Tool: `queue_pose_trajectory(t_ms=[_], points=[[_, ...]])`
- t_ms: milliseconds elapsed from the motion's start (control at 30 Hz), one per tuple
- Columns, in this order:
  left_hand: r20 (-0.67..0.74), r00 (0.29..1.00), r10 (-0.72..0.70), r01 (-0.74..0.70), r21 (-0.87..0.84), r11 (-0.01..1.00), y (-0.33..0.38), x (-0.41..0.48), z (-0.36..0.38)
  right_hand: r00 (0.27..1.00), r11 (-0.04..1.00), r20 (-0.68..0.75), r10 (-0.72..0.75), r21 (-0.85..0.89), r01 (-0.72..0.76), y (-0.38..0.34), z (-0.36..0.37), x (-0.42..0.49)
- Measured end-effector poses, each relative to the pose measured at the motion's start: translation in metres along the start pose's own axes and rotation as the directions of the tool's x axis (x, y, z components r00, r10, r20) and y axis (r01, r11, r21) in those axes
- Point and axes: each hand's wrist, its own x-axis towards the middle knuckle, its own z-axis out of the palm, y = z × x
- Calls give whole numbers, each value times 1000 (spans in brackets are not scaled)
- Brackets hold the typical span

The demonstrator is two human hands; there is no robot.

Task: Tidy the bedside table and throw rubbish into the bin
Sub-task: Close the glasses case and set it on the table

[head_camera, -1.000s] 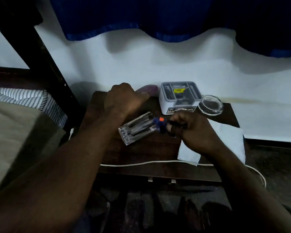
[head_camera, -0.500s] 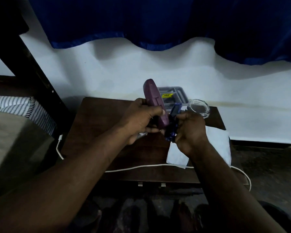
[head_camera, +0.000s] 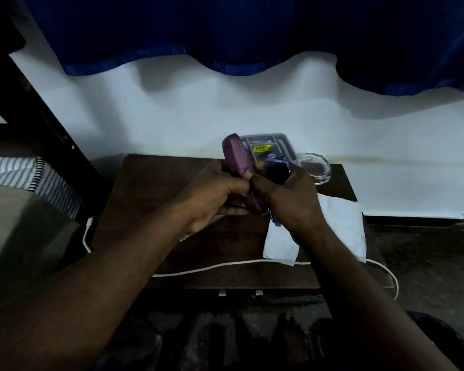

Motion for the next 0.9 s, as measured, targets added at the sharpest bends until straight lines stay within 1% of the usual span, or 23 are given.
queue_pose_trajectory(t_ms=[67, 100, 133, 233, 367, 500, 700, 800, 900], points=[[9, 999, -35, 36, -112, 993, 3, 1, 1, 991, 977, -49, -123, -180, 112, -2, -1, 1], [-12, 999, -45, 43, -154, 987, 5, 1, 2, 980, 958, -59, -191, -229, 173, -3, -2, 2], [-45, 998, -36, 29, -152, 988, 7, 2, 3, 967, 944, -68, -244, -243, 221, -4, -4, 2], [-141, 988, 65, -70, -26, 997, 9, 2, 6, 949, 925, -71, -308, -258, 280, -8, -5, 2], [-186, 976, 113, -111, 19, 994, 8, 2, 5, 907, 847, -60, -418, -387, 364, -11, -8, 2], [-203, 968, 144, -145, 9, 989, 9, 2, 6, 876, 811, -66, -478, -415, 412, -13, -10, 1], [-240, 964, 111, -125, -42, 991, 9, 2, 5, 827, 722, -39, -562, -512, 466, -16, -8, 0], [-229, 967, 114, -128, -48, 991, 8, 2, 2, 807, 692, -40, -589, -542, 478, -16, -7, 0], [-195, 973, 121, -134, -53, 990, 9, 1, 1, 803, 693, -62, -593, -547, 469, -17, -7, 1]])
